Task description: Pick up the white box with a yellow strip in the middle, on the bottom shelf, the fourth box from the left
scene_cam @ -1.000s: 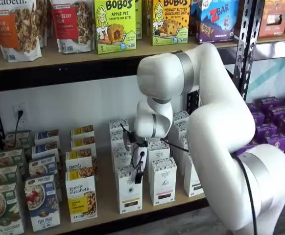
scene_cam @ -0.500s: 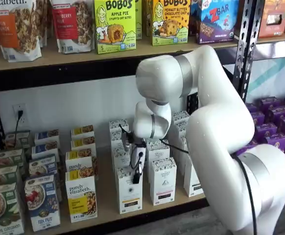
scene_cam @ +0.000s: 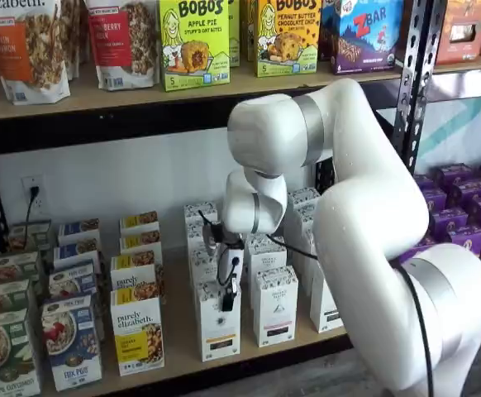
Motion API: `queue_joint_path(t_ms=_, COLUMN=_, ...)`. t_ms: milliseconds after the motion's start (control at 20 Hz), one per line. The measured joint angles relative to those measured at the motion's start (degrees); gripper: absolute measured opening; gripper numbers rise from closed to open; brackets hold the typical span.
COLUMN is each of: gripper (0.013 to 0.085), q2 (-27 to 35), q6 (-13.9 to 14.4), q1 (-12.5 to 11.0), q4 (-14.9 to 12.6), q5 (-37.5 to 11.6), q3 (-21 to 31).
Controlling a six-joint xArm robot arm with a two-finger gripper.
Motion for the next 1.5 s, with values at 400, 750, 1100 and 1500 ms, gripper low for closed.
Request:
queue_joint_path(t_ms=400, gripper=0.0490, q2=-0.55, q6=0.11, q1=0.04, q4=-0.10, q5=-0.17, q3=0.57)
queue_joint_path(t_ms=750, gripper=0.0490, q2=-1.85, q6=0.45, q1=0.02, q4=-0.59, q5=-0.96, q3=2.36)
queue_joint_path(t_ms=1100, gripper=0.0490, q2=-4.38, q6=0.83, q1=0.71, q4=-0.54, q5=-1.77, q3=6.27)
queue_joint_path(t_ms=1500, gripper=0.0490, q2=-9.84, q6=-0.24, q1=2.72, q4=2.15, q5=-5.11, q3=15.66)
